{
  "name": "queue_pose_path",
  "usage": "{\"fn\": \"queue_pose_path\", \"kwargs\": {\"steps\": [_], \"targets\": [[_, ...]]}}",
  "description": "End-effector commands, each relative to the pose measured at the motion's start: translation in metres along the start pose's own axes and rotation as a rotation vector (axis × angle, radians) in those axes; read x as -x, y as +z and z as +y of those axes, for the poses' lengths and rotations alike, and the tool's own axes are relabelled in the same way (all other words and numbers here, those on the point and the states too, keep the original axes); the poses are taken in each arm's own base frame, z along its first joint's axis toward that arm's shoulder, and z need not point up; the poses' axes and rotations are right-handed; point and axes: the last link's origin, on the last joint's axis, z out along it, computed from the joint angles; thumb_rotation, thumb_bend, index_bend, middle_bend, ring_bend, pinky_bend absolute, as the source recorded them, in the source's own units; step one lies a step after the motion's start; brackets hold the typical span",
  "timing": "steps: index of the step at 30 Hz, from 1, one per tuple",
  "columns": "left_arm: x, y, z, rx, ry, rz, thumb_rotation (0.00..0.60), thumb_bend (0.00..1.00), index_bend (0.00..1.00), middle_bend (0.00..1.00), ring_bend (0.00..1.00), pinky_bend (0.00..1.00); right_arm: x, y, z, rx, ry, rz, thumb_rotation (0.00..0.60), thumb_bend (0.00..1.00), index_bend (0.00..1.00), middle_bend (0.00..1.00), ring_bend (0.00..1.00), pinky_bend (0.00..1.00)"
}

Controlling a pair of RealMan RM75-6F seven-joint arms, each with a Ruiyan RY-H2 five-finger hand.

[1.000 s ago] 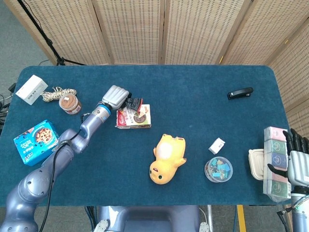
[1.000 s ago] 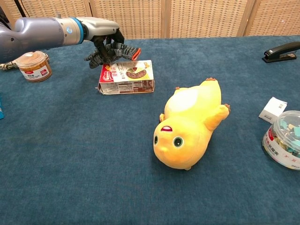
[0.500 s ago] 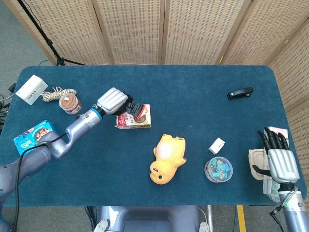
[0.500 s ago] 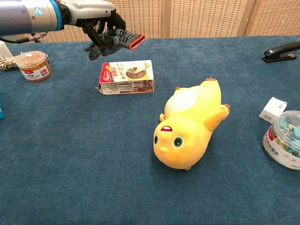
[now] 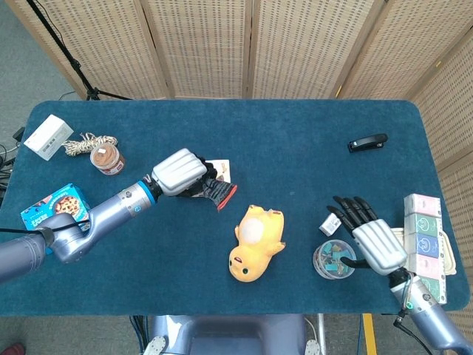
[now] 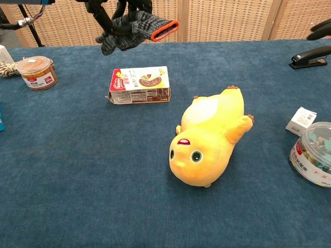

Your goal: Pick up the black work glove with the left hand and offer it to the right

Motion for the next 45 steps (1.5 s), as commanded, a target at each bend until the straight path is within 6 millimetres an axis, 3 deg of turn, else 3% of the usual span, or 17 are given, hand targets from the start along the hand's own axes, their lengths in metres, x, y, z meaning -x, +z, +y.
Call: {"fn": "queue_pose_path", "kwargs": {"steps": [1,8,17,32,45], "targets": [[-0.012,-0.001,0.004,-0.015,0.012,0.006,0.600,0.49,0.54,0.51,0.50,0.57,0.008,0.016,-0.011,-0.105,-0.010,-0.044,0.600,0.00,0.08,0.00,0.00,0.00],[-0.018,-0.003,0.006,-0.044,0.005,0.008,0.600,0.48,0.54,0.51,0.50,0.57,0.027,0.048,-0.022,-0.226,-0.051,-0.029,0.600,0.00,0.09,0.00,0.00,0.00],[-0.007,0.003,0.013,-0.046,-0.039,-0.008,0.600,0.48,0.54,0.51,0.50,0.57,0.029,0.070,-0.042,-0.276,0.009,0.030,0.600,0.00,0.09,0.00,0.00,0.00],[0.013,0.030,0.038,-0.018,-0.172,-0.048,0.600,0.48,0.54,0.51,0.50,0.57,0.036,0.078,-0.051,-0.229,0.050,0.065,0.600,0.00,0.11,0.00,0.00,0.00],[0.019,0.041,0.040,-0.043,-0.225,-0.054,0.600,0.48,0.54,0.51,0.49,0.57,0.039,0.068,-0.055,-0.228,0.051,0.089,0.600,0.00,0.11,0.00,0.00,0.00]]}}
